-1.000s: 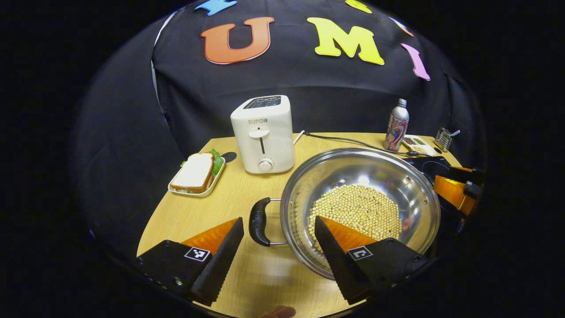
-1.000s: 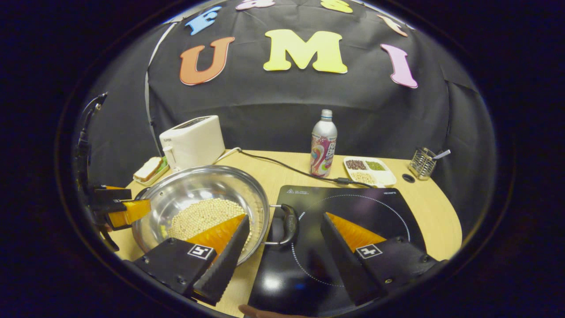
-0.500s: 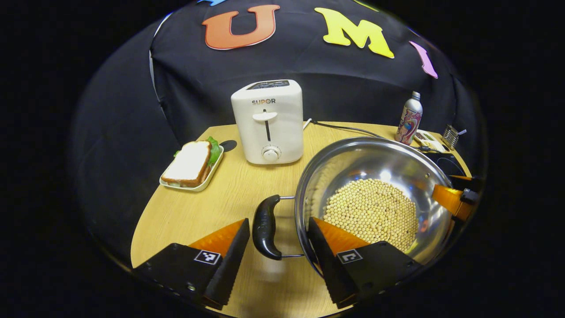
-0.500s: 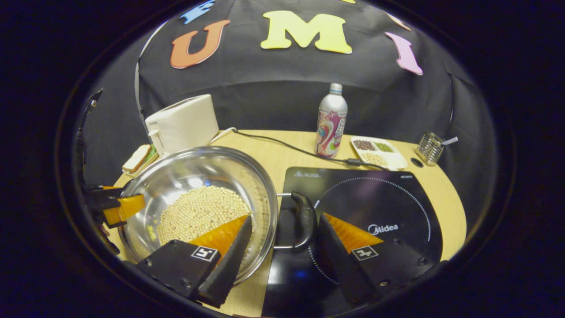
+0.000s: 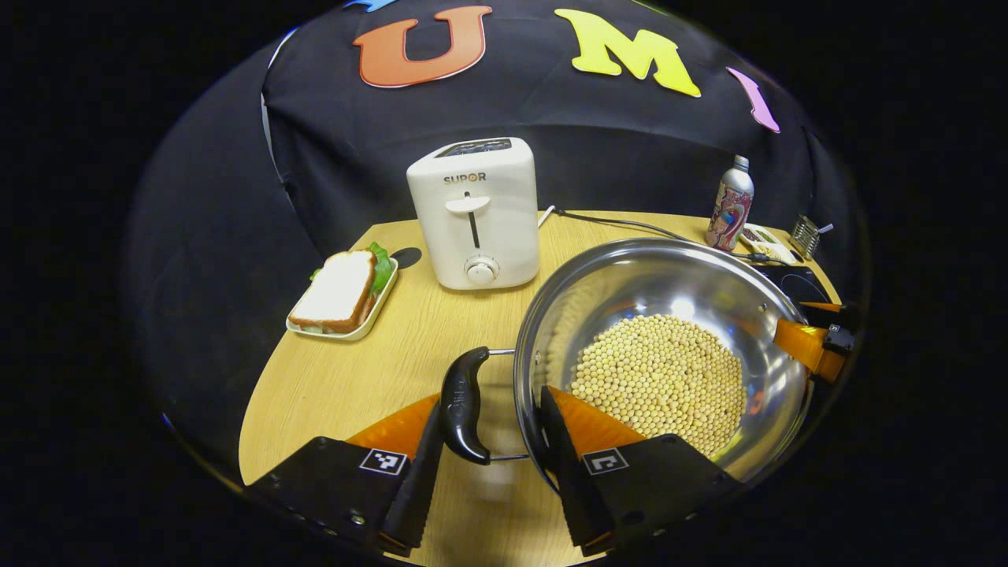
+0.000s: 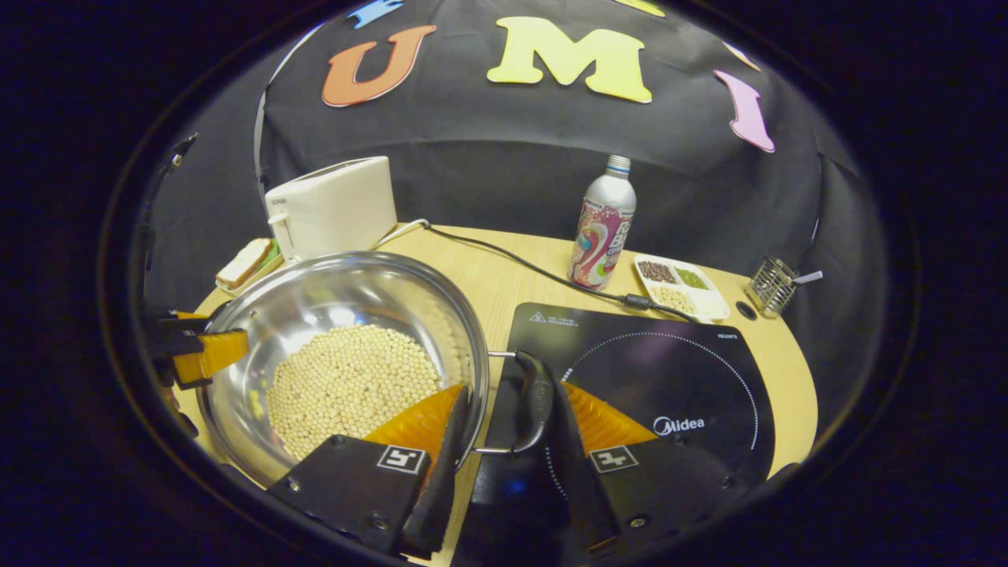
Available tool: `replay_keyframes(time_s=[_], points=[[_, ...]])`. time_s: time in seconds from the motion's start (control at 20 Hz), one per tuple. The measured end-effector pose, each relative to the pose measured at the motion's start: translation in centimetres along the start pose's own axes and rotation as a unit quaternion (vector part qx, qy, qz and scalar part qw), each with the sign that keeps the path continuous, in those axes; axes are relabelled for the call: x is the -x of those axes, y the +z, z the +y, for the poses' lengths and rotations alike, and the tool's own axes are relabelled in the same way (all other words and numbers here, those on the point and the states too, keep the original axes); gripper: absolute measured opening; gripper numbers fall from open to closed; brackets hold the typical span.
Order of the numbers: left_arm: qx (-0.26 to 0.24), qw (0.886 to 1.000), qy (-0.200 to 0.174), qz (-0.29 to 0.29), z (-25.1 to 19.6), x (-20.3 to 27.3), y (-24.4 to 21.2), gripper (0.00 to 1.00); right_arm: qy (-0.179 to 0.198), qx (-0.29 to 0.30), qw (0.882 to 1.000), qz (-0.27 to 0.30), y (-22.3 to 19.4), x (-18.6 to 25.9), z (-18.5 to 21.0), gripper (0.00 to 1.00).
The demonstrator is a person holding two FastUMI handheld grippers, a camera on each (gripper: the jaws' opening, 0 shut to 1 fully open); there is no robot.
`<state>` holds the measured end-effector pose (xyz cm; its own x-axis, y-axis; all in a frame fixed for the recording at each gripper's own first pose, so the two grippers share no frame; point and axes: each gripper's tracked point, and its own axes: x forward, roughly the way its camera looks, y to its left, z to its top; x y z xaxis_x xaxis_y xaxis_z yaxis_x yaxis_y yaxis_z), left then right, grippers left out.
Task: First push the handle of the pot to place it horizontally, then grasp the pot with both hands and set it on the induction cooktop.
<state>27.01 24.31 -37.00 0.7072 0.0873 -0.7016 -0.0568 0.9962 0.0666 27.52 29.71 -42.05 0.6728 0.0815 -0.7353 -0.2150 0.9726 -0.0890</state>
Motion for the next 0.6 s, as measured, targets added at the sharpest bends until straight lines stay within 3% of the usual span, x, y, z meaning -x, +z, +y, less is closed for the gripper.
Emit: replay_keyframes(time_s=[0.3, 0.6], points=[[-0.005, 1.000, 0.011, -0.004, 0.1, 3.6, 0.3, 0.66, 0.016, 0.015, 1.000, -0.006, 1.0, 3.0, -0.4, 0.60], [0.011, 1.000, 0.013, -0.020, -1.2, 8.7, 3.1, 0.66, 0.005, 0.037, 0.998, -0.040, 4.6, 9.2, -2.5, 0.61]])
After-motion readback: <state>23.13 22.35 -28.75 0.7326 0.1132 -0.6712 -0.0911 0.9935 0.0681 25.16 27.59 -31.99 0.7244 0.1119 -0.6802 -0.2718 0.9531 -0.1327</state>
